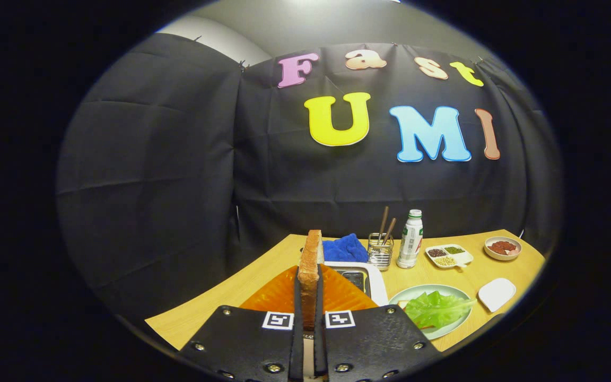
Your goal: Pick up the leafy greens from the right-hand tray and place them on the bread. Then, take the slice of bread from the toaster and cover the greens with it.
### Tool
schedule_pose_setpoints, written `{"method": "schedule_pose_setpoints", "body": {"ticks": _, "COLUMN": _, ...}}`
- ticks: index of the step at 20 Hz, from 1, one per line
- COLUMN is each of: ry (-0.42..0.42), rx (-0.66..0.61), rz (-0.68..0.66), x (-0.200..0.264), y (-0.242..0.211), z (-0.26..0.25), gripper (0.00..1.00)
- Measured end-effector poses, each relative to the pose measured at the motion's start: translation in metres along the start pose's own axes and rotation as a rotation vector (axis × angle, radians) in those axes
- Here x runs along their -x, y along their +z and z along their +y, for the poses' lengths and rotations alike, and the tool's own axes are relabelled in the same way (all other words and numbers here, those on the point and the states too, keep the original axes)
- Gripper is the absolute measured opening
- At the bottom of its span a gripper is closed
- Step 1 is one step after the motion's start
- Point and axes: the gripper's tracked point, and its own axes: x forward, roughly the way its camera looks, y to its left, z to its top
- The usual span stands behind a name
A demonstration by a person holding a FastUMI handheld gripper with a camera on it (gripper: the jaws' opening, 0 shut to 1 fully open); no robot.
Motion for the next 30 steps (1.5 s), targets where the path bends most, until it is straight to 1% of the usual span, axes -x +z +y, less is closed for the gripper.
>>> {"method": "schedule_pose_setpoints", "body": {"ticks": 6, "ry": 0.032, "rx": -0.042, "rz": -0.05, "x": 0.007, "y": 0.03, "z": -0.006, "gripper": 0.08}}
{"method": "schedule_pose_setpoints", "body": {"ticks": 10, "ry": 0.07, "rx": -0.099, "rz": -0.081, "x": 0.016, "y": 0.048, "z": -0.013, "gripper": 0.08}}
{"method": "schedule_pose_setpoints", "body": {"ticks": 12, "ry": 0.064, "rx": -0.12, "rz": -0.086, "x": 0.02, "y": 0.054, "z": -0.023, "gripper": 0.07}}
{"method": "schedule_pose_setpoints", "body": {"ticks": 16, "ry": 0.026, "rx": -0.121, "rz": -0.098, "x": 0.026, "y": 0.058, "z": -0.055, "gripper": 0.07}}
{"method": "schedule_pose_setpoints", "body": {"ticks": 21, "ry": -0.051, "rx": -0.091, "rz": -0.081, "x": 0.032, "y": 0.049, "z": -0.116, "gripper": 0.07}}
{"method": "schedule_pose_setpoints", "body": {"ticks": 25, "ry": -0.1, "rx": -0.072, "rz": -0.052, "x": 0.042, "y": 0.029, "z": -0.167, "gripper": 0.07}}
{"method": "schedule_pose_setpoints", "body": {"ticks": 30, "ry": -0.159, "rx": -0.035, "rz": -0.015, "x": 0.05, "y": -0.008, "z": -0.229, "gripper": 0.08}}
